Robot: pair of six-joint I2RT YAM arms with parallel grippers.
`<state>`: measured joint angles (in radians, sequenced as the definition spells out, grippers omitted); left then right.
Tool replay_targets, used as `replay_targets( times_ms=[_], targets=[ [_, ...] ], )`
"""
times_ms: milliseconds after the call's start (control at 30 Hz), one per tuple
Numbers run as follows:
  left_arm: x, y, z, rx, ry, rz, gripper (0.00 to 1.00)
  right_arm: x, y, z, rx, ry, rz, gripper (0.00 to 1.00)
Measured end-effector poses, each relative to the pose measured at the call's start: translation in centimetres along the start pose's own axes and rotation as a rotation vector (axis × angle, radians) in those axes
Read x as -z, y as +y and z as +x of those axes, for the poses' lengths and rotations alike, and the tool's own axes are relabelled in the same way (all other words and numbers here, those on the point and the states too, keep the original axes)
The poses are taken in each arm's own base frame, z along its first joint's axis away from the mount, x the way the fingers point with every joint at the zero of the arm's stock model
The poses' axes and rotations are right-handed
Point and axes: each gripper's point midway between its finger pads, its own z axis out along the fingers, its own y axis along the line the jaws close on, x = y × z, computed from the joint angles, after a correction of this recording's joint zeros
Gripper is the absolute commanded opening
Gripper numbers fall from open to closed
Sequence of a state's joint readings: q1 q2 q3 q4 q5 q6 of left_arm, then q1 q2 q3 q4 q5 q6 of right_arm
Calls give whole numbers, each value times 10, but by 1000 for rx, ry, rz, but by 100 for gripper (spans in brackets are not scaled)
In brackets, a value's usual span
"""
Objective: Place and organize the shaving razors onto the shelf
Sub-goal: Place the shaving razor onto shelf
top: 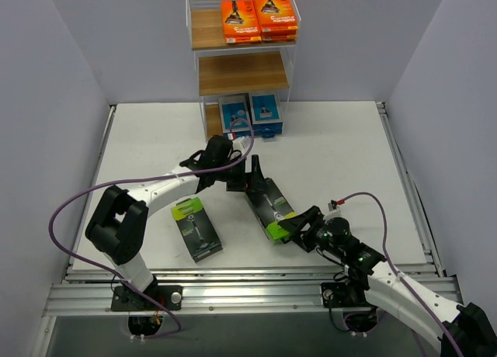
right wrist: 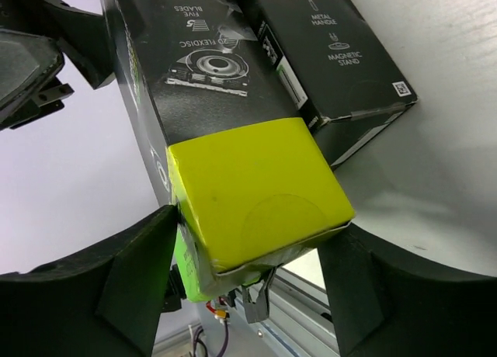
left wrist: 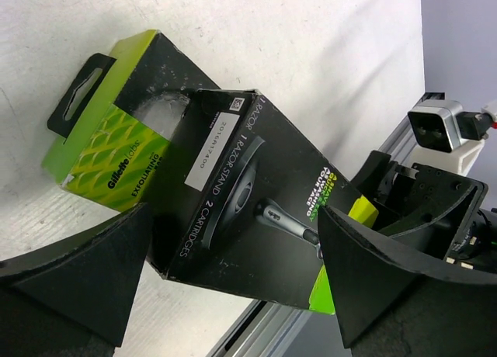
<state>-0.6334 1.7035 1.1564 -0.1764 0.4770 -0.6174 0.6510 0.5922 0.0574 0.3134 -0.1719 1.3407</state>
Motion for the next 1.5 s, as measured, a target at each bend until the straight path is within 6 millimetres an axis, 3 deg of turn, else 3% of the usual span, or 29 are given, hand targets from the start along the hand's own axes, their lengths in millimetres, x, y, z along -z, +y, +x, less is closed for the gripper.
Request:
replay_targets(
  times_ms=[167, 300, 400, 600, 800, 1033, 1233, 1367, 1500],
  targets=[
    [0, 2, -1, -1, -7, -9, 95, 4, 6, -2, 4, -16, -26, 49],
    [0, 0, 2, 2, 7, -2, 95, 16, 20, -12, 12, -70, -77, 30],
    [0, -2, 4, 1, 13, 1, 95, 27, 39, -19, 13, -110, -140, 23],
    [0, -1, 6, 3, 21, -4, 95, 28, 39, -21, 7, -118, -135, 1],
    [12, 13, -6, 13, -9, -39, 95, 19, 41, -19, 13, -97, -121, 0],
    [69, 48, -65, 55, -206, -131, 96, 12, 47, -17, 34, -80, -117, 0],
    [151, 89, -110, 27, -445, -377, 97, 6, 61, -19, 72, -66, -99, 0],
    [203, 93, -125, -15, -593, -514, 94, 0, 68, -24, 93, -71, -84, 0],
    [221, 93, -132, -28, -656, -573, 94, -8, 81, -42, 93, -107, -69, 0]
  ],
)
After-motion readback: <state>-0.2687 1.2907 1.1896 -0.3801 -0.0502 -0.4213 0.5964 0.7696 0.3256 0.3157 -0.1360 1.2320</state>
